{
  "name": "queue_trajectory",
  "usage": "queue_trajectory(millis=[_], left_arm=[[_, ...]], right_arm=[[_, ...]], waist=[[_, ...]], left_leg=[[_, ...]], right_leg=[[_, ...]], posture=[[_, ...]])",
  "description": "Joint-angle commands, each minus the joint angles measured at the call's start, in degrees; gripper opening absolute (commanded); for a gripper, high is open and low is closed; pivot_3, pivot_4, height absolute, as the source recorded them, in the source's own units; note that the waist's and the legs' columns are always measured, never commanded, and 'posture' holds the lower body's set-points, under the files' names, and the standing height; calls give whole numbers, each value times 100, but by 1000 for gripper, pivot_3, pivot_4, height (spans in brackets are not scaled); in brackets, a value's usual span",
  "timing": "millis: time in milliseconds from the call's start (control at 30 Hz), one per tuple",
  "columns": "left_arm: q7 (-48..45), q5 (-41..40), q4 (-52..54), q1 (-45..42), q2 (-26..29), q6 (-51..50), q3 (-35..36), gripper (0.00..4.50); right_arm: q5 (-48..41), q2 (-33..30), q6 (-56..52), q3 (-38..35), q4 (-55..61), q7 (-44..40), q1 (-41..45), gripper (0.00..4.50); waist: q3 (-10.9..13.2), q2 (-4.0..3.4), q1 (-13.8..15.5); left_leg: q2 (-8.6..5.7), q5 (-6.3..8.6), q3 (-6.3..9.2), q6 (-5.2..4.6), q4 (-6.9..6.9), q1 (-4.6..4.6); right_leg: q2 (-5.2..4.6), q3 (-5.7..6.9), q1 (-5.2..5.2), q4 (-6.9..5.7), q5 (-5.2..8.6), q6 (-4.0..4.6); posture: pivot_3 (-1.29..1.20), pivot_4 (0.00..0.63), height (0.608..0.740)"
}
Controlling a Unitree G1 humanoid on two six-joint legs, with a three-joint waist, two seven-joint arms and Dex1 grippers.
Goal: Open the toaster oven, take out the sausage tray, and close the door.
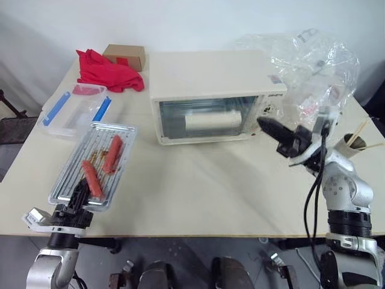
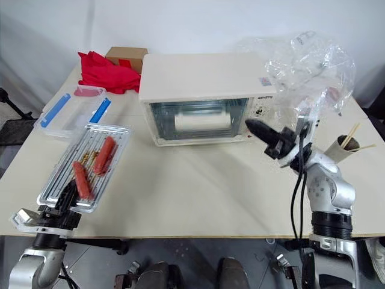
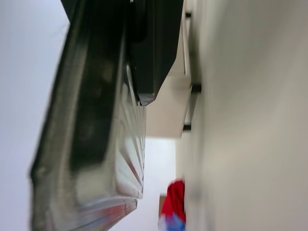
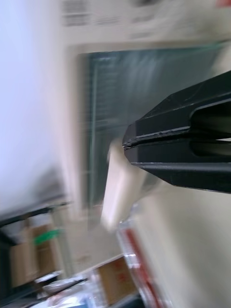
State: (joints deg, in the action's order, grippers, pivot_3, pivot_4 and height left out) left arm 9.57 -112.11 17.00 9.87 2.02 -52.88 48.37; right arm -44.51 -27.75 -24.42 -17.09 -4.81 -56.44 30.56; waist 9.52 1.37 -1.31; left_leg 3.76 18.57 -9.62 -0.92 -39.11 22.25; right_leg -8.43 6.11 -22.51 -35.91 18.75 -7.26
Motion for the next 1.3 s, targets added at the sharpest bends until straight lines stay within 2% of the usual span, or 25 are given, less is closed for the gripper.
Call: queue_trajectory(millis=[33,233,300,333,433,567,700,733,900,1033,1133,1300], left_arm=[[-345,-89,129,127,392,-392,-189,0],[-851,-89,-215,269,1109,-948,-546,0],[-981,-89,-306,271,1297,-1123,-799,0],[-1024,-89,-325,224,1352,-1177,-961,0],[-1047,-89,-375,132,1526,-1270,-1342,0],[-1427,-89,-836,-58,2034,-1723,-1855,0],[-1397,-89,-1496,-750,2703,-2117,-2530,0],[-1390,-89,-1662,-951,2827,-2201,-2681,0],[-1094,-89,-2399,-2011,3148,-2434,-3460,0],[-918,-89,-3225,-3101,3206,-2800,-4389,0],[-820,75,-3808,-3754,3110,-2994,-4919,0],[-901,708,-4296,-4386,2788,-3099,-5138,0]], right_arm=[[-142,-272,-182,-56,541,-124,-188,53],[-46,-974,-278,88,1281,-686,-856,53],[-6,-1181,-168,4,1685,-861,-1265,419],[184,-1278,143,-5,1930,-1061,-1567,631],[352,-1389,593,-99,2491,-1302,-2290,1646],[628,-1371,1287,-279,2833,-1535,-3087,2989],[816,-1372,1730,-604,2920,-1647,-3930,4329],[843,-1381,1800,-683,2905,-1647,-4067,4461],[898,-1391,2055,-1088,2806,-1676,-4671,4461],[916,-1324,2150,-1340,2902,-1586,-5156,4461],[879,-1283,2171,-1443,3057,-1482,-5412,4461],[843,-1212,2190,-1537,3296,-1321,-5708,4461]], waist=[[-1,1,46],[0,-1,123],[0,-1,121],[1,-4,128],[0,-2,148],[0,-6,137],[0,-8,172],[1,-9,186],[2,-11,198],[2,-12,265],[2,-12,283],[1,-12,273]], left_leg=[[-1,0,6,0,0,2],[-7,7,1,-9,2,9],[-7,7,0,-8,1,9],[-7,8,1,-7,2,7],[-6,11,10,-1,3,5],[-8,11,1,0,2,0],[-8,10,4,1,2,-3],[-8,10,1,1,2,-3],[-9,10,-1,0,3,-5],[-12,8,-1,-1,2,-5],[-17,7,1,-2,2,-5],[-18,7,-1,-2,2,-6]], right_leg=[[0,0,0,0,0,0],[-4,-5,1,5,0,0],[-1,-3,1,8,0,0],[-1,-2,0,9,0,0],[0,-2,3,23,0,0],[-1,-7,5,27,0,0],[0,-6,7,24,1,2],[0,-9,8,27,1,2],[-1,-11,6,23,1,2],[-1,-12,8,19,1,2],[-1,-12,9,19,1,1],[0,-11,8,19,0,-1]], posture=[[0,150,740],[0,150,740],[0,150,740],[0,150,740],[0,150,740],[0,150,740],[0,150,740],[0,150,740],[0,150,740],[0,150,740],[0,150,740],[0,150,740]])
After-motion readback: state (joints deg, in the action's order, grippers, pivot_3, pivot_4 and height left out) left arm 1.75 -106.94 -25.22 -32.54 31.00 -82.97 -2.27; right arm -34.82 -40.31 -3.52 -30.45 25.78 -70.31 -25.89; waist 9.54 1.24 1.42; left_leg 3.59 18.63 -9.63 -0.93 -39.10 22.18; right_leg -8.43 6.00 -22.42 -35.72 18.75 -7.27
